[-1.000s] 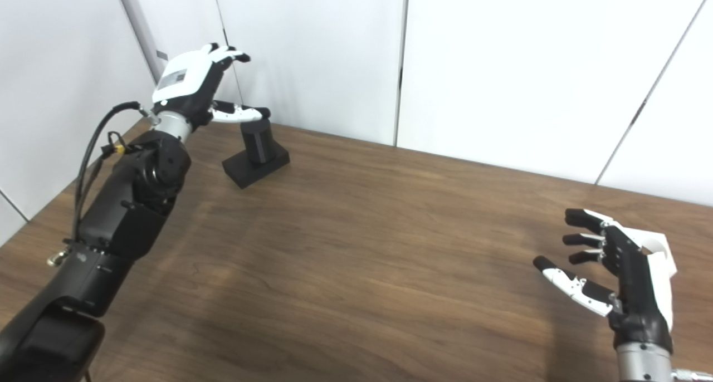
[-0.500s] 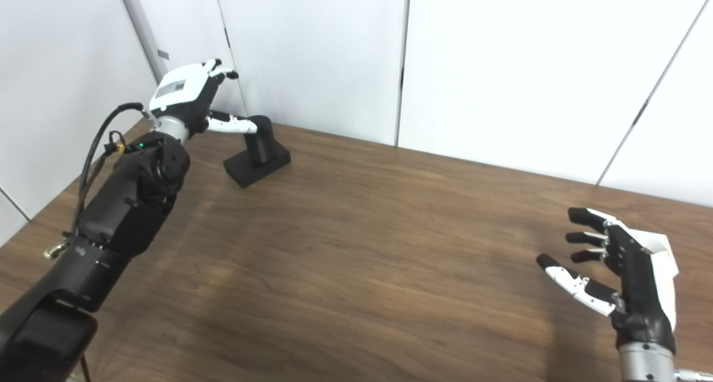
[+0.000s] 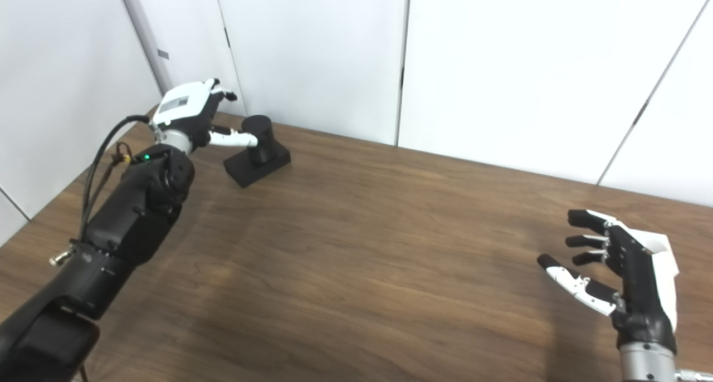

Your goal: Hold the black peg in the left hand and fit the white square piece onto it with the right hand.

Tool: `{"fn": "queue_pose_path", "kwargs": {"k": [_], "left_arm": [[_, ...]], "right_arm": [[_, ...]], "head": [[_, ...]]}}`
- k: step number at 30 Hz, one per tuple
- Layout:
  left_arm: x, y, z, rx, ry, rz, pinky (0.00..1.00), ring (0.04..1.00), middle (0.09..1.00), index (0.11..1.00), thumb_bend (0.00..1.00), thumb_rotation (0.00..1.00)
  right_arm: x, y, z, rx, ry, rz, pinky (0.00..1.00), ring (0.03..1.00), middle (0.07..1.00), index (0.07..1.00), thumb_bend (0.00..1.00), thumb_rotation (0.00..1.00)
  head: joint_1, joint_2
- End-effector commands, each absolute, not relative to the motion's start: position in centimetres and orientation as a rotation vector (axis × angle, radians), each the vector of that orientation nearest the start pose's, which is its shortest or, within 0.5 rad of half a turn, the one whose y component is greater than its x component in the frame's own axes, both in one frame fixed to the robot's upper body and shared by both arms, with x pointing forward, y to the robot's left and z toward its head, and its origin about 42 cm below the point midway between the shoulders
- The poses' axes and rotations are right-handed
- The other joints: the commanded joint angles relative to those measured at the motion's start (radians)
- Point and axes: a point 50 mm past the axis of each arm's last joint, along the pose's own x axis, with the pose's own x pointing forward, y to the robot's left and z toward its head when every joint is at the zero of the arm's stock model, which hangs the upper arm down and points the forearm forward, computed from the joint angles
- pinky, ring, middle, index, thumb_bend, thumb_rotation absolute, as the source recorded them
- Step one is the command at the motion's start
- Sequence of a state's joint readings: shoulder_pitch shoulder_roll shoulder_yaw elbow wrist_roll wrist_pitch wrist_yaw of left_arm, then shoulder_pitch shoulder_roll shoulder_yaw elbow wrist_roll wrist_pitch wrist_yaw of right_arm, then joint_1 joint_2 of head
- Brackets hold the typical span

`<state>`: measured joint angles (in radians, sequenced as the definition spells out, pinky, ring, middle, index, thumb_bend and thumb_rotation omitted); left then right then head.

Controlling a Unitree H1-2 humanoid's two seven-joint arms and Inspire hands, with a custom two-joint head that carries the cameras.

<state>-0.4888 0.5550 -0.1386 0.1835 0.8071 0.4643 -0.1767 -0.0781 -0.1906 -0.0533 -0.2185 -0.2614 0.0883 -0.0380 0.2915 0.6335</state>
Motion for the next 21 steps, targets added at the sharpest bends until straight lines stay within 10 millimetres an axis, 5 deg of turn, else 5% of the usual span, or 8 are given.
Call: {"fn": "queue_pose_path", "kwargs": {"k": [1, 21], "left_arm": [[43.2, 37.2, 25.8, 1.344, 0.163, 0.273, 0.91, 1.000, 1.000, 0.854, 1.00, 0.60], [43.4, 37.4, 21.1, 1.329, 0.301, 0.244, 0.90, 1.000, 1.000, 0.862, 1.00, 0.61]], "right_arm": [[30.6, -27.5, 20.3, -0.446, -0.314, -0.121, 0.49, 0.622, 0.721, 0.688, 0.50, 0.00], [30.4, -27.5, 20.5, -0.448, -0.306, -0.128, 0.50, 0.625, 0.731, 0.700, 0.50, 0.00]], "head": [[0.001, 0.000], [-0.005, 0.022]]}}
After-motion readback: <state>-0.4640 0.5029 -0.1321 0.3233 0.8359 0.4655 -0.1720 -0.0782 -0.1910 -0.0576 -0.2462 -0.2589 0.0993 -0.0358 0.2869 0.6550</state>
